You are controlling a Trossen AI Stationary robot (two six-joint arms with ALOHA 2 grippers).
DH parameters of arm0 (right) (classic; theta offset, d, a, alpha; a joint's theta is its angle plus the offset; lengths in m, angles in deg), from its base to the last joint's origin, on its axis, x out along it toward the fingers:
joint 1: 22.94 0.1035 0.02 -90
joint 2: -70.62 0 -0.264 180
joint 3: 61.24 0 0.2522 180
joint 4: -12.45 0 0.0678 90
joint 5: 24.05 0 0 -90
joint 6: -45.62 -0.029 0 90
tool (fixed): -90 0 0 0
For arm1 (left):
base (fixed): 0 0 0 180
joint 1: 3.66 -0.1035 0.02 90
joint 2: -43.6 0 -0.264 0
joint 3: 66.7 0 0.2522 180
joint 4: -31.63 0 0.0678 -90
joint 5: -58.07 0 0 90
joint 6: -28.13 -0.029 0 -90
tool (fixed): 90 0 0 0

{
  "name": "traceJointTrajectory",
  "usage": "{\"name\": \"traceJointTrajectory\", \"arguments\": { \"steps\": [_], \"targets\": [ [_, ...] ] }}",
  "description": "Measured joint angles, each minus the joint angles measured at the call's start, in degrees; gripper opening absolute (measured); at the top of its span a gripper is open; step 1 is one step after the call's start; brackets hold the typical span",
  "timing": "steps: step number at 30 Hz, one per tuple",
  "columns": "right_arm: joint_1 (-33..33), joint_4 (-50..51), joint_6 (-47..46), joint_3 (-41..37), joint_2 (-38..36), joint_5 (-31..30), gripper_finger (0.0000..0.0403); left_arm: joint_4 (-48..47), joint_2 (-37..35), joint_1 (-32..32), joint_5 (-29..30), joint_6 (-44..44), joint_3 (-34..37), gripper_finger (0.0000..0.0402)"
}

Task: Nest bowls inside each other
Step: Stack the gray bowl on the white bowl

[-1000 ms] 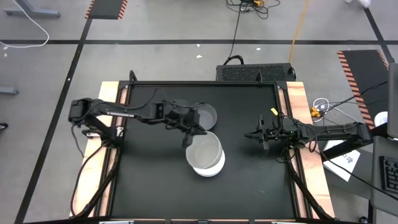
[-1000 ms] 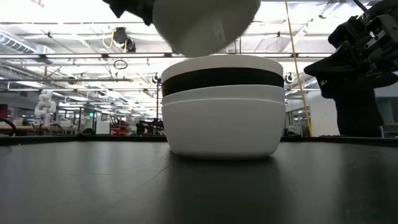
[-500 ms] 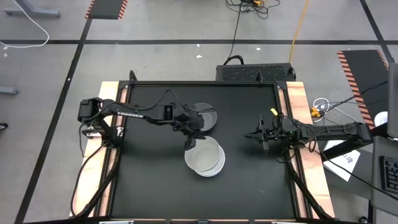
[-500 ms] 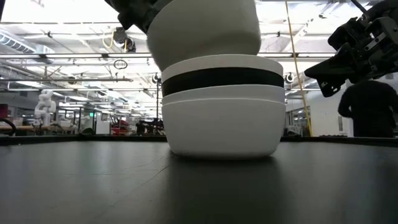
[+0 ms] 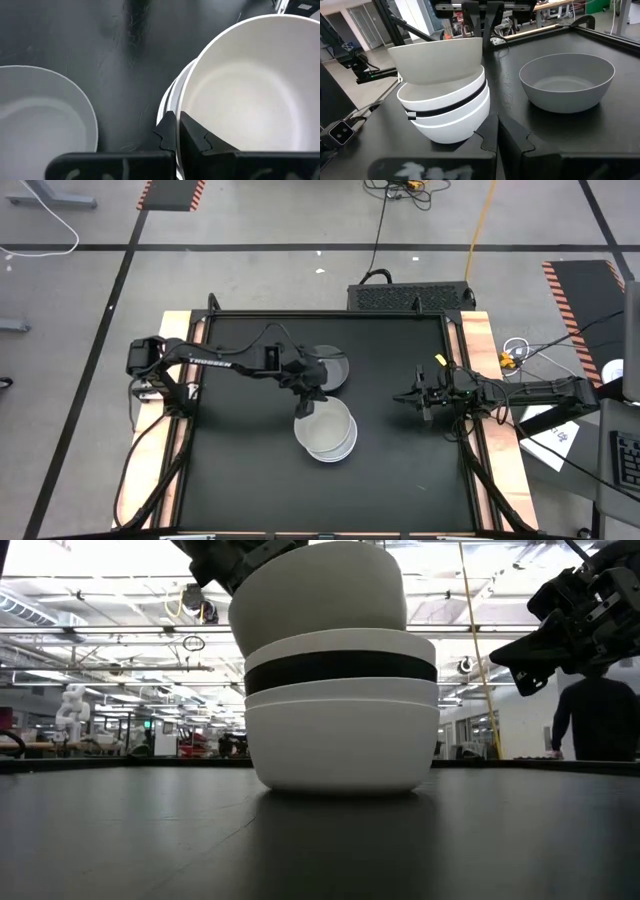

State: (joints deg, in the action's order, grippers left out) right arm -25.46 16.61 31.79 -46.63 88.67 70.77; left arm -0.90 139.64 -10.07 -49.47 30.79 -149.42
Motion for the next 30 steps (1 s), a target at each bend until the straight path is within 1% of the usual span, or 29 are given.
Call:
{"name": "traceJointTrajectory", "arguments": {
  "steps": [4, 7, 13, 18, 22, 26, 30],
  "targets": [
    [0.0, -0.2, 0.2, 0.0, 0.0, 0.0, 0.0000, -8.7, 3.1, 0.0, 2.7, -1.0, -5.7, 0.0002],
    [0.0, -0.4, 0.8, 0.0, 0.0, 0.0, 0.0000, -12.9, 6.5, 0.3, 3.2, -1.9, -10.3, 0.0002],
    [0.0, 0.0, 0.8, 0.0, 0.0, 0.0, 0.0000, -17.4, 12.0, 1.9, 4.2, -3.0, -16.9, 0.0002],
    [0.0, 0.5, 0.6, 0.0, 0.0, 0.0, 0.0000, -19.3, 13.6, 2.8, 4.8, -2.6, -17.8, 0.0002],
    [0.0, 0.8, 0.3, 0.0, 0.0, 0.0, 0.0000, -21.2, 13.5, 3.4, 7.0, -1.9, -17.9, 0.0002],
    [0.0, 0.9, 0.0, 0.0, 0.0, 0.0, 0.0000, -21.5, 13.4, 4.1, 7.4, -1.2, -17.9, 0.0002],
    [0.0, 0.9, 0.0, 0.0, 0.0, 0.0, 0.0000, -21.5, 13.4, 5.1, 9.1, -1.2, -17.9, 0.0002]
  ]
}}
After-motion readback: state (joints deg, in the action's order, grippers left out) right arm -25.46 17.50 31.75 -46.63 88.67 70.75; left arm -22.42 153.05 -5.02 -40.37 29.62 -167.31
